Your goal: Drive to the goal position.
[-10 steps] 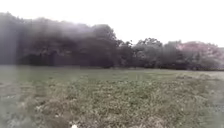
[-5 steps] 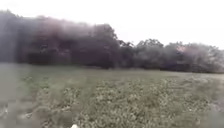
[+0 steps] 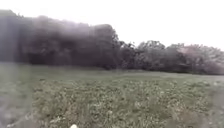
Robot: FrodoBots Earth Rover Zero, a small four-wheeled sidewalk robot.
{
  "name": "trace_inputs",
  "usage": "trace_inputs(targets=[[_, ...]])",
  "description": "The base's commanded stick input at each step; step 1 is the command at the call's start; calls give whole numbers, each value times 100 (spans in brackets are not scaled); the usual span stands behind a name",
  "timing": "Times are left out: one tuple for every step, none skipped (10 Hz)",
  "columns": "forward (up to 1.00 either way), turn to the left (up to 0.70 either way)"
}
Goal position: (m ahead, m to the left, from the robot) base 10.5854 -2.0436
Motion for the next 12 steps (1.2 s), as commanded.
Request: trace_inputs(targets=[[70,0],[70,0],[70,0],[70,0],[70,0],[70,0],[70,0],[70,0],[70,0],[70,0],[70,0],[70,0]])
